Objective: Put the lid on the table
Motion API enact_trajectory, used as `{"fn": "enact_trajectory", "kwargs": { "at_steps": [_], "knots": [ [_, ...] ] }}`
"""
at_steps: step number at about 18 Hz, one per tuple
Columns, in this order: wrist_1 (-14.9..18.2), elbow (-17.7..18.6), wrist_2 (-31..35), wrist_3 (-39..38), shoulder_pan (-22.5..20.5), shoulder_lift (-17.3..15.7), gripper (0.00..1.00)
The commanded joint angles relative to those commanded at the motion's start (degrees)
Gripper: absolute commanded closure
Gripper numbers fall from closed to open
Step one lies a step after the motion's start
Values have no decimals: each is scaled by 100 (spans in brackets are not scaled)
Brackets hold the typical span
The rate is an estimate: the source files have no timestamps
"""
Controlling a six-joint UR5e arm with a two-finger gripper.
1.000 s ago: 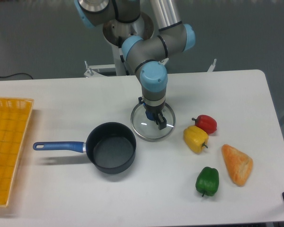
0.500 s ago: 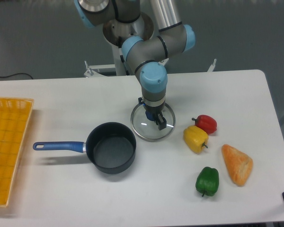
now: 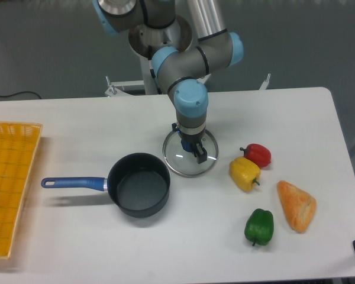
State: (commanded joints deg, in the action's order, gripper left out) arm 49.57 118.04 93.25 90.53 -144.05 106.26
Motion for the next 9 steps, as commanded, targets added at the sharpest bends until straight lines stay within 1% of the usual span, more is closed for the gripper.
{"fn": "enact_trajectory", "kwargs": {
  "at_steps": [9],
  "knots": [
    [0, 0, -9, 0, 0, 0, 36]
  ]
}}
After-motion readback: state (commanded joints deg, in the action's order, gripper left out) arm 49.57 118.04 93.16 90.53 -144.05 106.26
